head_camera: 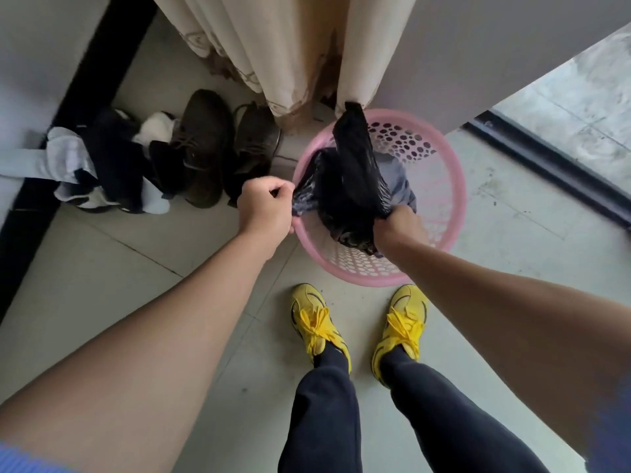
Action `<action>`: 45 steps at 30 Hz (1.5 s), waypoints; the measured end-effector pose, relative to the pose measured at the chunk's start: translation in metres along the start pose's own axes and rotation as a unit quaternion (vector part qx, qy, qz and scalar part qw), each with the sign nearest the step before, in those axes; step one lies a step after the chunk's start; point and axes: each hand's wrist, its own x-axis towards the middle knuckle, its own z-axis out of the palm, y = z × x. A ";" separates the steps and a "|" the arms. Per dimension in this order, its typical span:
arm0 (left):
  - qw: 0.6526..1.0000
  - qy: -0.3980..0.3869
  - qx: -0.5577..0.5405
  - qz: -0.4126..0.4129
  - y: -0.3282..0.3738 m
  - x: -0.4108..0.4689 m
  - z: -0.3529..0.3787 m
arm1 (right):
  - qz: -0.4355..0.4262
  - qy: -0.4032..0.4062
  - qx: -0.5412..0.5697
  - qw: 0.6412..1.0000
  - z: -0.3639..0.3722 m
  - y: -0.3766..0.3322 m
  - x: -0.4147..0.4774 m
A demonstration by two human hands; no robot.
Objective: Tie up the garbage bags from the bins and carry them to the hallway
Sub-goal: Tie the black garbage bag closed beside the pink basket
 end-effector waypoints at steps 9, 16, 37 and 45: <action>0.998 0.031 -0.049 -0.021 0.056 -0.067 -0.027 | 0.007 0.078 0.144 0.987 -0.106 0.007 -0.047; 0.988 0.062 -0.140 -0.016 0.119 -0.151 -0.081 | -0.044 0.082 0.151 0.984 -0.180 -0.005 -0.122; 0.982 0.048 -0.181 -0.004 -0.039 -0.343 -0.206 | -0.027 0.117 0.226 0.967 -0.062 0.096 -0.343; 0.980 0.057 -0.187 -0.032 -0.175 -0.286 -0.119 | 0.013 -0.025 0.282 0.959 0.077 0.168 -0.262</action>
